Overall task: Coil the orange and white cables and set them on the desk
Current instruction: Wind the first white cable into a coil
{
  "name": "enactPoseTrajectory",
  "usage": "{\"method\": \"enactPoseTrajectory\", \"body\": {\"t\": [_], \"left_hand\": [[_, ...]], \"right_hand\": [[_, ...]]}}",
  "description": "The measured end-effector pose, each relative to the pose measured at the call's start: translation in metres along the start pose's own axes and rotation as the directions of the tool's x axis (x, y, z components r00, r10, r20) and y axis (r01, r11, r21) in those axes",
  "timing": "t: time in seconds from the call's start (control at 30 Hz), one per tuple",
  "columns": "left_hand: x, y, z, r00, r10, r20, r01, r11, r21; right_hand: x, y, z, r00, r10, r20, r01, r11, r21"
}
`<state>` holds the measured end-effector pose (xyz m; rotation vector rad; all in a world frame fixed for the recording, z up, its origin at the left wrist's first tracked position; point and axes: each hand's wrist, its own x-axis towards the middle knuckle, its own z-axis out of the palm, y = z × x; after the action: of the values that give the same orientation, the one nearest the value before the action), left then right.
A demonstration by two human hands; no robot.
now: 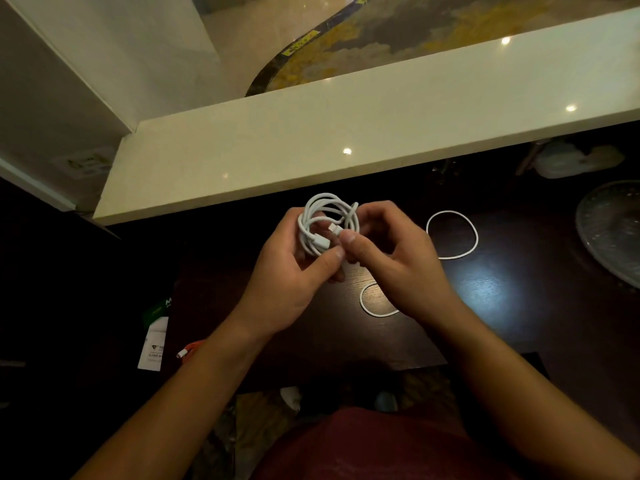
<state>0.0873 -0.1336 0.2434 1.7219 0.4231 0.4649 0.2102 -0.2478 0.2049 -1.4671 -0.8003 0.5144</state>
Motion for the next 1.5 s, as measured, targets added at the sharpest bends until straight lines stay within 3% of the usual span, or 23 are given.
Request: {"method": "enactPoseTrajectory", "body": {"t": [0.1, 0.2, 0.3, 0.47, 0.57, 0.63, 0.77, 0.87, 1.03, 1.13, 1.37, 1.5], "left_hand": [[-0.004, -0.004, 0.003, 0.999, 0.043, -0.002, -0.043, 0.999, 0.005], [-0.003, -0.007, 0.006, 0.994, 0.105, -0.030, -0.102, 0.991, 0.088], [-0.003, -0.007, 0.007, 0.996, 0.071, -0.044, -0.068, 0.995, 0.079], [-0.002, -0.005, 0.002, 1.000, 0.023, -0.020, -0.022, 0.999, 0.043], [-0.004, -0.003, 0.001, 0.999, 0.009, 0.040, -0.010, 1.000, 0.016], [-0.005, -0.002, 0.001, 1.000, 0.001, 0.006, -0.001, 1.000, 0.011], [-0.002, -0.002, 0.002, 0.998, -0.003, -0.070, 0.009, 0.996, 0.088], [-0.002, 0.000, 0.003, 0.993, -0.005, -0.121, 0.016, 0.996, 0.084], [-0.003, -0.001, 0.002, 0.988, -0.010, -0.156, 0.014, 1.000, 0.027], [-0.002, -0.001, 0.002, 0.979, -0.044, -0.200, 0.025, 0.995, -0.099], [-0.004, -0.004, 0.008, 0.965, -0.058, -0.255, 0.014, 0.985, -0.173], [-0.006, -0.005, 0.010, 0.962, -0.077, -0.261, 0.013, 0.971, -0.238]], "right_hand": [[0.003, -0.002, 0.000, 0.995, 0.098, -0.007, -0.096, 0.988, 0.120], [0.006, 0.001, 0.002, 0.992, 0.102, -0.072, -0.097, 0.993, 0.069], [0.006, 0.004, 0.005, 0.991, 0.090, -0.101, -0.083, 0.994, 0.074], [0.001, 0.002, 0.001, 0.998, 0.069, -0.013, -0.063, 0.960, 0.273], [0.000, 0.002, 0.000, 0.997, 0.038, -0.066, -0.015, 0.947, 0.320], [-0.001, 0.003, 0.000, 0.993, 0.041, -0.107, -0.001, 0.935, 0.354], [-0.005, 0.008, 0.003, 0.983, -0.020, -0.183, 0.065, 0.967, 0.245], [-0.008, 0.009, 0.004, 0.955, -0.164, -0.249, 0.164, 0.986, -0.023], [-0.011, 0.009, 0.001, 0.930, -0.315, -0.191, 0.263, 0.931, -0.252], [-0.012, 0.009, 0.000, 0.944, -0.287, -0.164, 0.243, 0.938, -0.247], [-0.011, 0.006, 0.006, 0.970, -0.167, -0.176, 0.140, 0.978, -0.158], [-0.009, 0.008, 0.007, 0.987, -0.141, -0.078, 0.129, 0.982, -0.136]]}}
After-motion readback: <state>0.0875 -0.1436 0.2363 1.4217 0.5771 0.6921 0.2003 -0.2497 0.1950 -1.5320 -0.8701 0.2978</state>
